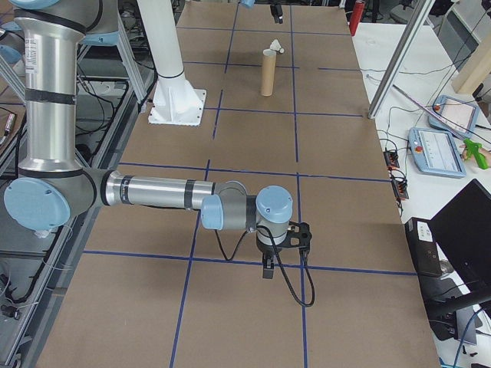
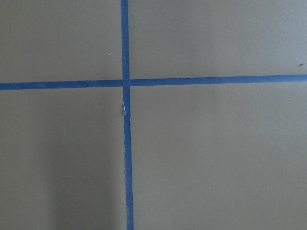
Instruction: Collect badminton balls into bucket
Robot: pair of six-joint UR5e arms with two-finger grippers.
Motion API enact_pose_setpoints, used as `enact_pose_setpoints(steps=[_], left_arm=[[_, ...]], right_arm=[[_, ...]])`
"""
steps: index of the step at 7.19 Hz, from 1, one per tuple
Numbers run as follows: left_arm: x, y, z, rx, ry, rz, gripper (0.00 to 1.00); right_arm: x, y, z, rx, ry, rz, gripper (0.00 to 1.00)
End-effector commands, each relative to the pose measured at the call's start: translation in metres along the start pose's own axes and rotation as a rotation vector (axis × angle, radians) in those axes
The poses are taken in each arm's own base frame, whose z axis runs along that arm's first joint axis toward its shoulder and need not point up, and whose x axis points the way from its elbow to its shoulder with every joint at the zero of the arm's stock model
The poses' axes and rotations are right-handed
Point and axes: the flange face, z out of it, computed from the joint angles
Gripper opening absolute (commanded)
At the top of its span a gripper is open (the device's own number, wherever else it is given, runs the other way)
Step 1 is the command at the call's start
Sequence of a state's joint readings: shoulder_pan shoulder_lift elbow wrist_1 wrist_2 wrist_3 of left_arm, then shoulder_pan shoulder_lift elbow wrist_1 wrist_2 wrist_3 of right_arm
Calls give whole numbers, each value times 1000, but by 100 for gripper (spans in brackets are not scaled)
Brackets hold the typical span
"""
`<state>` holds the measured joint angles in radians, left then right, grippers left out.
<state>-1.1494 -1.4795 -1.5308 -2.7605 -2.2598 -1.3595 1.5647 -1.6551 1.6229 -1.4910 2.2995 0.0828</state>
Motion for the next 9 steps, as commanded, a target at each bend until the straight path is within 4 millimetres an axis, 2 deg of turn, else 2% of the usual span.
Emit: enact_pose_setpoints(steps=[1,3,7,8,9], left_arm=[[-6,32,39,29,47,-141,100],[-7,49,66,91,50,-214,100],[-2,49,81,113,50,-232,100],[-1,53,85,104,46,-227,98],[0,52,90,101,44,-226,88]], right_arm=[[0,0,0,0,0,2,100],[0,0,0,0,0,0,100],[0,0,0,0,0,0,100],[0,0,0,0,0,0,100],[0,0,0,0,0,0,100]])
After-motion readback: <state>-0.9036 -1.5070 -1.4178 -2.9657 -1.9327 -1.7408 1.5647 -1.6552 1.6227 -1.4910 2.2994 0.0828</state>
